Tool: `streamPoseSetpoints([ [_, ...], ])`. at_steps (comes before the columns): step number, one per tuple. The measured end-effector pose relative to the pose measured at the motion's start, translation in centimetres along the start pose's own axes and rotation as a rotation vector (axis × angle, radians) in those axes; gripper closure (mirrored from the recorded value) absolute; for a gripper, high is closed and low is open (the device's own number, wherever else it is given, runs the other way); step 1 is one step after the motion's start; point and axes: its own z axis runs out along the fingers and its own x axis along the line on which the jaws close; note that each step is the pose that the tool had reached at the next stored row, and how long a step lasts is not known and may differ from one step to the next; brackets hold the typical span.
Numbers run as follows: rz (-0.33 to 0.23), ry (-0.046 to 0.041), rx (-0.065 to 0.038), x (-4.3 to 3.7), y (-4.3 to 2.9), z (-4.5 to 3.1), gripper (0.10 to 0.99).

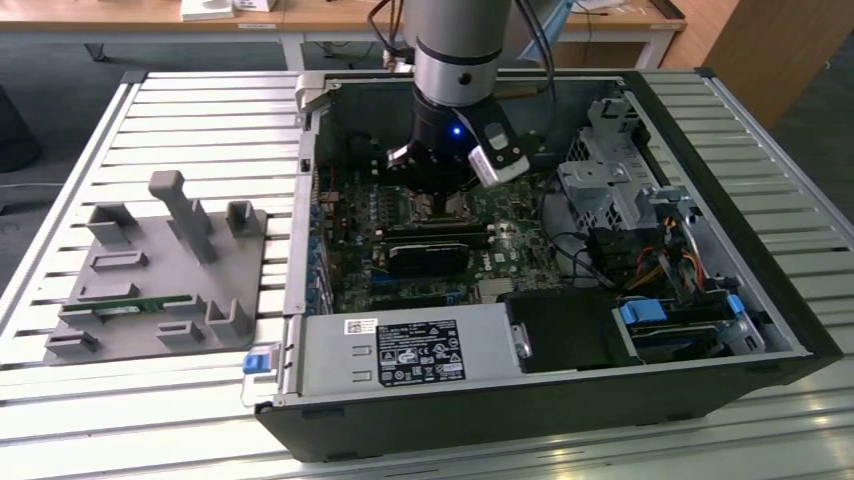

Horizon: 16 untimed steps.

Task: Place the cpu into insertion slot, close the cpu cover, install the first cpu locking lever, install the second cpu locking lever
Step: 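Install the second cpu locking lever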

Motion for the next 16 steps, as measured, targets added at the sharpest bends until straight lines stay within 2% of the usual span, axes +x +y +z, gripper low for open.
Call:
streamPoseSetpoints([
  [5, 0.0, 0.0002, -0.001, 0.22, -0.03, 0.82, 0.98],
  [7, 0.0, 0.0004, -0.007, 0.24, -0.07, 0.99, 0.98],
  [9, 0.0, 0.0002, -0.031, 0.25, -0.23, 1.04, 0.98],
  [11, -0.001, 0.0002, -0.049, 0.29, -0.47, 1.06, 0.98],
  [16, -0.001, 0.0002, -0.079, 0.56, -0.93, 1.17, 0.98],
])
